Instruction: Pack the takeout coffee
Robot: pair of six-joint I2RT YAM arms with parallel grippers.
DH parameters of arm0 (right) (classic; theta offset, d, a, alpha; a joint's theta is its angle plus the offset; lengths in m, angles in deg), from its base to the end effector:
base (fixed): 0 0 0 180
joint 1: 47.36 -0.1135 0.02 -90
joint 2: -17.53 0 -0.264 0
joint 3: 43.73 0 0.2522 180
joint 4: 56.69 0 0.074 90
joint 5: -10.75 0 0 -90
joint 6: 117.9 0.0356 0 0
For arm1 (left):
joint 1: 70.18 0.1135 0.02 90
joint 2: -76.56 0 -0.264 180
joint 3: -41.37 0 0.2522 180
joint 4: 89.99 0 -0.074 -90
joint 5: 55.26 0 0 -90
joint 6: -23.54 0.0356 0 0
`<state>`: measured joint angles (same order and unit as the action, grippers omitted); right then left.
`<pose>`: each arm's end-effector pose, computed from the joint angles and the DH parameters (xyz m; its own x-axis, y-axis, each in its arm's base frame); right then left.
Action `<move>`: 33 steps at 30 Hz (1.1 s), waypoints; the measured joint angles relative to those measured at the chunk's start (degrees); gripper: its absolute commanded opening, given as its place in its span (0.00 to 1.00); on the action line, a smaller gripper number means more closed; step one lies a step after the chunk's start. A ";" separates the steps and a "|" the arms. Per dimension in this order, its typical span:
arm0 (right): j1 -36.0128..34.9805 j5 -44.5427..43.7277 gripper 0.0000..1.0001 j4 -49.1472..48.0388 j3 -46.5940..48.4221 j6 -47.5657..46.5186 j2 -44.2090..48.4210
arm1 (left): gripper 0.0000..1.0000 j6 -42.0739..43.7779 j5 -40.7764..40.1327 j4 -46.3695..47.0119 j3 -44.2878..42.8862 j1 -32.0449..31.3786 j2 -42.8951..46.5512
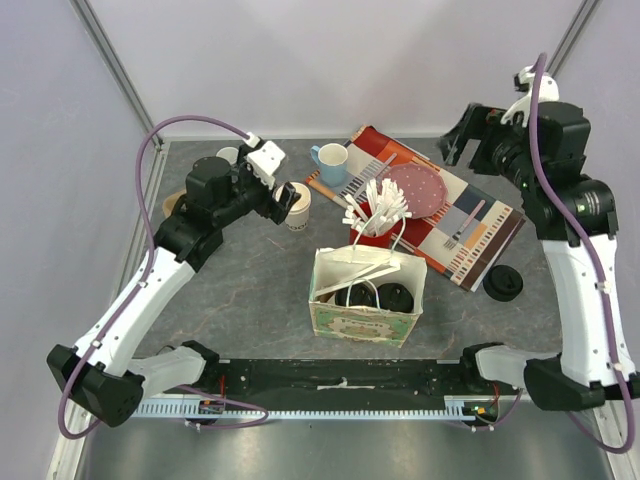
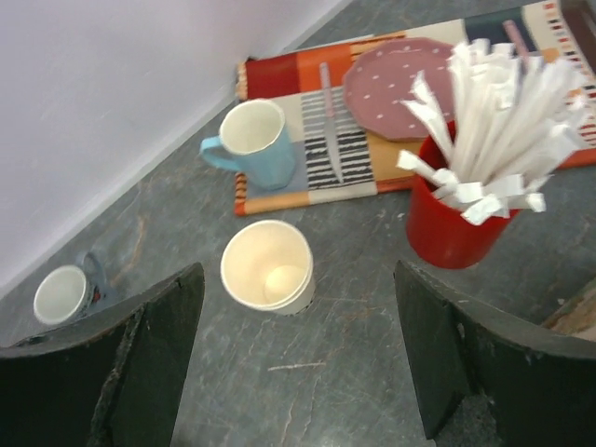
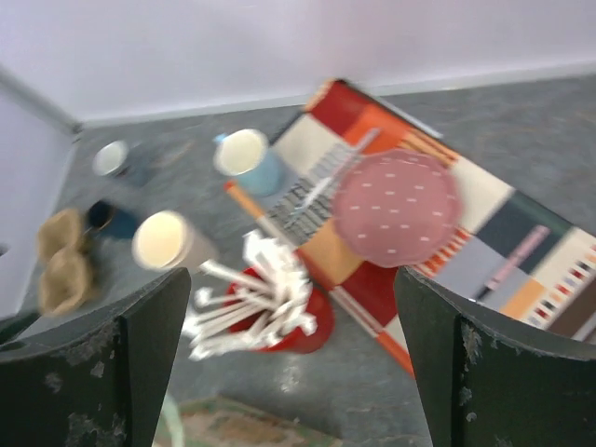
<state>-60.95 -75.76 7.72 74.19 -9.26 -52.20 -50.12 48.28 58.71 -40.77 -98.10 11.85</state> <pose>0.1957 0.0495 0.5185 -0.3504 0.2435 -0.9044 -0.1893 0.9273 0.3230 0.2199 -0.1260 0.4017 -0.0187 0.3195 -0.9474 0.6892 0.6906 0.2193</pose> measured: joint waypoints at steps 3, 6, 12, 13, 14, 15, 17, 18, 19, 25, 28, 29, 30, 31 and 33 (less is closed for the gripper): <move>6.75 -3.19 0.98 -0.79 -1.20 0.31 -2.80 | 0.99 -2.25 -3.91 0.04 0.85 1.66 0.07; 11.74 -5.44 0.98 -3.98 -7.39 0.20 -4.15 | 1.00 -5.51 -7.89 -0.09 2.47 5.05 0.07; 20.74 -14.03 0.98 -15.37 -32.35 -0.26 -0.28 | 0.99 -12.90 -18.14 -0.39 9.79 10.21 1.84; 21.42 -15.50 0.98 -17.44 -36.46 -0.72 1.20 | 0.99 -13.81 -19.87 -0.39 11.98 10.16 2.78; 21.75 -16.55 0.98 -19.54 -39.74 -1.20 2.64 | 0.98 -14.34 -21.07 -0.59 13.40 10.16 3.50; 21.97 -17.38 0.98 -23.32 -44.24 -1.92 4.92 | 0.95 -15.10 -22.69 -0.74 15.04 10.14 4.31; 22.18 -18.21 0.98 -28.06 -51.82 -2.60 9.73 | 0.92 -16.59 -26.12 -0.44 17.88 10.08 5.44; 22.29 -18.43 0.98 -30.05 -54.62 -2.60 11.63 | 0.91 -17.20 -28.06 -0.22 19.39 10.10 5.90; 22.47 -18.49 0.98 -31.76 -56.59 -2.58 12.87 | 0.91 -17.66 -29.77 0.22 20.94 10.12 6.14; 22.75 -17.44 0.98 -44.50 -67.25 -2.80 17.07 | 0.84 -19.93 -34.45 1.60 26.93 10.12 5.33; 22.77 -17.40 0.98 -46.95 -69.57 -3.30 17.90 | 0.83 -20.87 -35.10 3.17 28.04 10.12 4.90; 22.77 -17.35 0.98 -47.56 -69.92 -3.41 18.03 | 0.83 -21.05 -35.52 3.54 28.26 10.12 4.68; 22.77 -17.31 0.98 -48.15 -70.27 -3.41 18.23 | 0.83 -21.18 -35.74 3.89 28.37 10.12 4.42; 22.77 -17.29 0.98 -48.76 -70.69 -3.34 18.56 | 0.83 -21.29 -35.93 4.26 28.46 10.12 4.22; 22.77 -17.31 0.98 -49.70 -71.65 -3.08 19.56 | 0.83 -21.46 -36.00 4.46 28.48 10.12 4.00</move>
<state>-38.17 -93.07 -41.98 2.54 -12.35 -32.64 -71.58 12.28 63.17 -12.29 -87.98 15.85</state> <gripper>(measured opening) 0.982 0.832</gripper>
